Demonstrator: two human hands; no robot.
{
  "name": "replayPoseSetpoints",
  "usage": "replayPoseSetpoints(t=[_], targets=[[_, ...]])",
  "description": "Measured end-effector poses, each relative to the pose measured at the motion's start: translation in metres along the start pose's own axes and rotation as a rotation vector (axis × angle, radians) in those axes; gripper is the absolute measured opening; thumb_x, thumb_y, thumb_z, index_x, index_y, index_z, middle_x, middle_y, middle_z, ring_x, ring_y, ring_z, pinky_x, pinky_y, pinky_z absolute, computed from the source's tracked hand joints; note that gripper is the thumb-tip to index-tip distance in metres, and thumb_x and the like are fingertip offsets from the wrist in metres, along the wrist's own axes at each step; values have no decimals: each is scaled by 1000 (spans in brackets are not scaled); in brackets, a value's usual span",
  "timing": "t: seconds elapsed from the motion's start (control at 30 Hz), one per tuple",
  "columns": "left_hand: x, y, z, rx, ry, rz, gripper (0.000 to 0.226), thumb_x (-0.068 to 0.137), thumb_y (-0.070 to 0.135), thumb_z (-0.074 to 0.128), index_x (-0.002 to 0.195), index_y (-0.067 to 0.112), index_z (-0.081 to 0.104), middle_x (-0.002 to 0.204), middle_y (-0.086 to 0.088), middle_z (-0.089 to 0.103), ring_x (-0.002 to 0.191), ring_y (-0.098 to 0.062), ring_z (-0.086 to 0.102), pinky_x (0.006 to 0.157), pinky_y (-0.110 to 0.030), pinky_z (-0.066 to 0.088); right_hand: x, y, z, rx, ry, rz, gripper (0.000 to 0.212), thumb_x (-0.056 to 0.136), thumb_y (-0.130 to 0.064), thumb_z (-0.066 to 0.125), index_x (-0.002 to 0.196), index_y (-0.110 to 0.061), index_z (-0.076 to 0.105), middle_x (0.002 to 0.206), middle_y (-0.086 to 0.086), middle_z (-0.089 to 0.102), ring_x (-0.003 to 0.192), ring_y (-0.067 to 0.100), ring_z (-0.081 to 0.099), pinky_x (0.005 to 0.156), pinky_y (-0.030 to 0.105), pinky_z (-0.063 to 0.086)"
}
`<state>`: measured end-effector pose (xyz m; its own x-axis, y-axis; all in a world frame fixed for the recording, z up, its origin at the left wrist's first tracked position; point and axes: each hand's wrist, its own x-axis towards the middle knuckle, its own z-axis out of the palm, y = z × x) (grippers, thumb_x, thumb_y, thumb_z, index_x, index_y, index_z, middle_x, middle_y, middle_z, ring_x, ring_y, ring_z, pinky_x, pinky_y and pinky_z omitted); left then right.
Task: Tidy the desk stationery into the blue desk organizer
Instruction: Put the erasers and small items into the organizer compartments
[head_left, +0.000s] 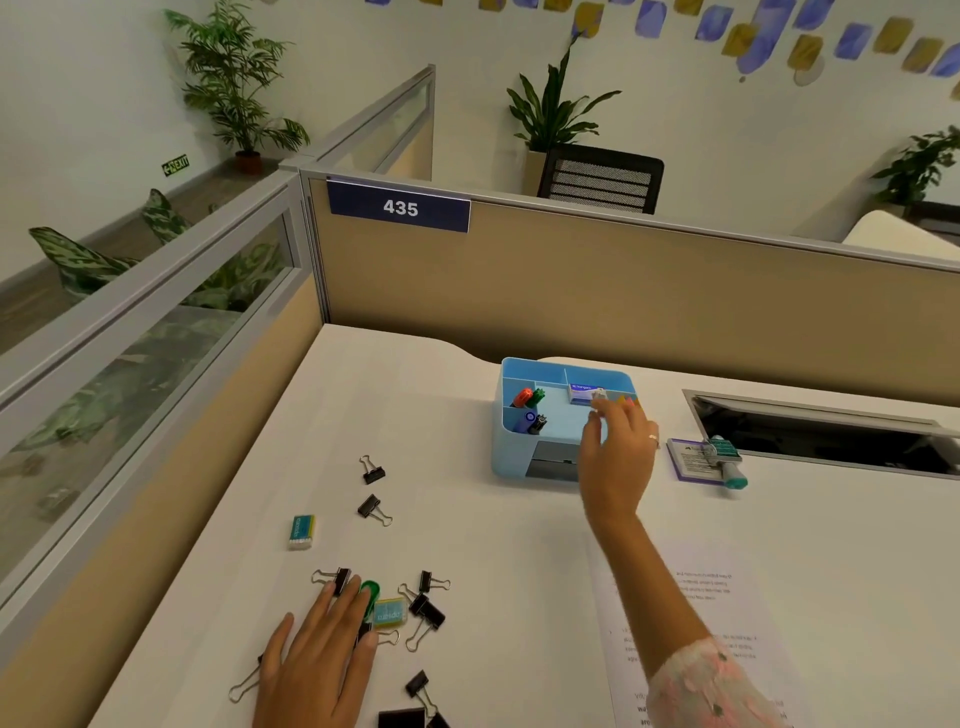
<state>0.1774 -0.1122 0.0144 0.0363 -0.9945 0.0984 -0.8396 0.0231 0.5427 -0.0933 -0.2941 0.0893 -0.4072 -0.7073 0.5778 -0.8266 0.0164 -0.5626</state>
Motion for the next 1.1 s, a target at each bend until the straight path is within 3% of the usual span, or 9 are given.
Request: replayPoseSetpoints(t=[0.1,0.17,0.23,0.33,0.43,0.63,0.83,1.0,1.1], targets=[[-2,-2,-1,-11,40,32,72,93,58,7,127,16,54,135,11,47,132,21,0,109,-16,1,-47,-8,-4,111,-27,38,17,84,-5,64,101,-9,65,106,12,66,103,27,57,77,26,44],[-3,-3,-2,-28,94,31,70,93,58,9,129,16,52,134,4,51,132,16,16,109,-24,11,-83,-8,-5,153,-107,86,17,84,-3,63,99,-10,66,103,10,67,100,27,58,81,34,49],[-3,-6,-3,-34,143,26,69,94,57,10,127,16,55,127,0,60,125,-2,42,100,-36,28,-117,-5,-7,172,-234,100,20,86,-2,59,100,-13,66,102,4,66,96,23,56,85,38,49],[6,-11,-12,36,183,2,63,94,55,15,119,21,62,117,1,64,110,-18,57,85,-34,30,-160,5,-15,153,-406,63,25,85,0,57,103,-15,65,102,0,64,94,21,54,84,31,41],[20,-20,-21,72,169,-17,49,87,49,29,116,28,62,115,7,62,109,-20,54,79,-33,25,-181,9,-25,109,-453,26,24,82,3,60,99,-12,67,99,1,63,90,21,53,80,26,35],[32,-28,-23,179,-176,100,38,88,43,55,124,50,47,128,23,39,120,-9,28,80,-30,11,-193,8,-42,94,-485,-37,20,82,1,61,95,-12,68,100,0,59,88,18,50,77,26,37],[49,-23,-24,323,-253,168,41,88,35,56,125,47,43,131,28,38,119,-9,24,70,-31,8,-199,10,-49,84,-489,-30,18,81,1,62,91,-12,68,98,-1,59,86,16,50,77,24,37],[52,-20,-23,349,-258,222,43,92,40,48,133,40,37,126,21,41,116,-10,29,75,-32,12,-200,10,-54,81,-499,-36,18,79,3,63,89,-11,69,98,0,59,86,18,53,77,25,36],[48,-12,-25,277,-221,224,35,94,47,39,127,37,47,117,18,45,111,-7,34,79,-32,16,-197,9,-55,86,-549,-20,18,81,1,61,93,-11,69,100,2,58,89,19,52,78,26,36]])
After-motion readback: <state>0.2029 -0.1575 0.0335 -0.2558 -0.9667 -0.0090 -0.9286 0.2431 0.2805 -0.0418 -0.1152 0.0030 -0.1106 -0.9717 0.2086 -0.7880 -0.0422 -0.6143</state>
